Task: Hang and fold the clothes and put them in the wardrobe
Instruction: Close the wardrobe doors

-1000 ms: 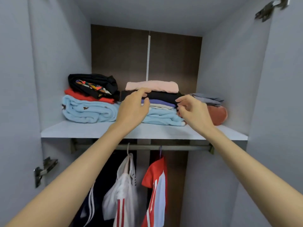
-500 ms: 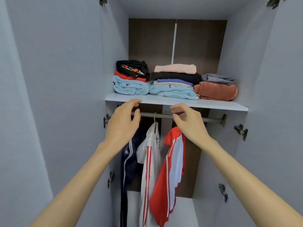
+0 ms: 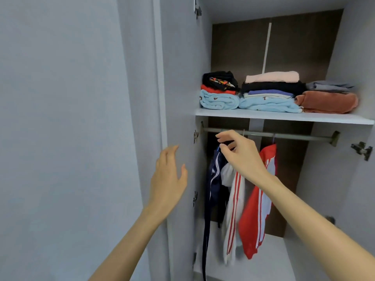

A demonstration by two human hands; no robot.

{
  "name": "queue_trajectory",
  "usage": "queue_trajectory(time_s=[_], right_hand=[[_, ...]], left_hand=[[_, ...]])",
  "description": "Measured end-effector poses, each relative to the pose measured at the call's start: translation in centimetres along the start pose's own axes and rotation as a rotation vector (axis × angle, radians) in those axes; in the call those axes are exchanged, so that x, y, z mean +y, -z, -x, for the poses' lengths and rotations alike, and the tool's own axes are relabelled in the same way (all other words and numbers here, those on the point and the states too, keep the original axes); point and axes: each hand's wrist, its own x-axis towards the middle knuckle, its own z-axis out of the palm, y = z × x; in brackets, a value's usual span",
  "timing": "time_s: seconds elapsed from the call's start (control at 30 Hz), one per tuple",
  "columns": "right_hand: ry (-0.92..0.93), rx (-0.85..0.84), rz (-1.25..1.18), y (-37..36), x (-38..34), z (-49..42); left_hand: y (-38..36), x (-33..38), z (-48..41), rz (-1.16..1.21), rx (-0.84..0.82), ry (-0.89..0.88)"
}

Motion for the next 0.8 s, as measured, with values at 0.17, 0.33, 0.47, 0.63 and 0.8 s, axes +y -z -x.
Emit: queue_trajectory(time_s=[0.17,0.33,0.47,0.63,0.8], right_hand=[[0.071,-0.049,0.045,-2.9,-4.0,-0.9],[0.133,-0.072,0.1,-5.5,-6.3,-3.7],[0.159,-0.097,0.208,-7.7,-6.4,-6.4],[0.146,-0.12,0.251,-9.7,-6.2,-9.1],[0.192,-0.105,0.364,-11.2,-6.6,-10.4]], left_hand=[[1.0,-2.5,1.0,0.072,-0.087,0.137],[-0.8,-3.8,0.9,0.102,-0.215,0.238],[-2.9,-4.5,0.3,0.111,-0.245,0.301],[-4.6,-5.9,-0.7,0.137,-0.24,0.352],[-5.0,-7.3,-1.2,0.186,-0.132,0.348]])
